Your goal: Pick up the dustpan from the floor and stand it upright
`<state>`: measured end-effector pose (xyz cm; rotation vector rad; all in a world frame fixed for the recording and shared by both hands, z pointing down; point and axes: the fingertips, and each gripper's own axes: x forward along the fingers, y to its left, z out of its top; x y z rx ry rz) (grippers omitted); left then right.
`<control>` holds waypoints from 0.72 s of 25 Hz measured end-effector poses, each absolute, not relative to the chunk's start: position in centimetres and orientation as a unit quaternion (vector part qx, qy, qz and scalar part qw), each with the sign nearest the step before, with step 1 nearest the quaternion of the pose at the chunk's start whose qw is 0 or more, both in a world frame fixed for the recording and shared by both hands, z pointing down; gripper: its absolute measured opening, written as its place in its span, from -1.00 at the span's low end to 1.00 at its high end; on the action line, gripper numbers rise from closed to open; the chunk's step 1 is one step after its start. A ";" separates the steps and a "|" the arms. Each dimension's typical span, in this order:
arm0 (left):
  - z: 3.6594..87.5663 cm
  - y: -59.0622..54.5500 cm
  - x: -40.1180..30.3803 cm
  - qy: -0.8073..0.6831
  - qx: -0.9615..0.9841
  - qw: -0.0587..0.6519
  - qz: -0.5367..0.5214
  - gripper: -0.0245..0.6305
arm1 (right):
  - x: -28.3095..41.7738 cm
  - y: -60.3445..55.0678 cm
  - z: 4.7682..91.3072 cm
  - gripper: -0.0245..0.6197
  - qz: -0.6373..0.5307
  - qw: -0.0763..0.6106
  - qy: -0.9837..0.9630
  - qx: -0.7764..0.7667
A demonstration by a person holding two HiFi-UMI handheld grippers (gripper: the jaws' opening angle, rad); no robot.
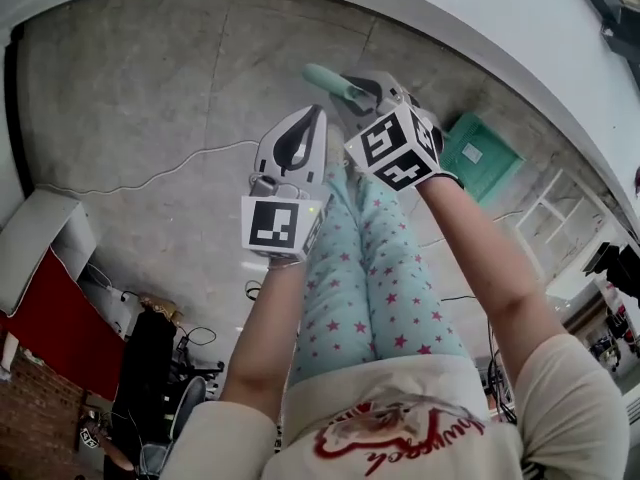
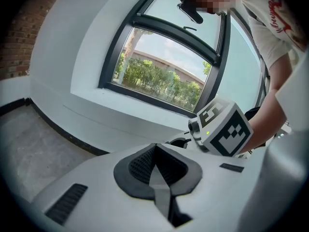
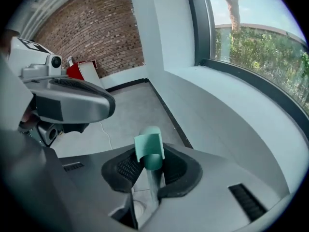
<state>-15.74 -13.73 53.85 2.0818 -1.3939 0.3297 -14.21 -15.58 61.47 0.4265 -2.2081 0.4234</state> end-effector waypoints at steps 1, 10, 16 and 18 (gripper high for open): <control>53.4 -13.5 -15.2 -0.520 0.789 0.304 0.124 -0.86 | -13.8 -15.4 60.8 -0.61 0.167 0.410 -0.880 0.174; 48.5 -12.6 -11.3 -0.474 0.819 0.300 0.120 -0.86 | -9.1 -14.6 55.9 -0.61 0.153 0.392 -0.881 0.215; 44.9 -11.9 -7.0 -0.418 0.852 0.290 0.120 -0.86 | -5.6 -13.3 52.5 -0.62 0.136 0.371 -0.889 0.233; 43.9 -11.6 -5.1 -0.395 0.865 0.288 0.118 -0.86 | -4.4 -13.1 51.4 -0.63 0.127 0.367 -0.889 0.242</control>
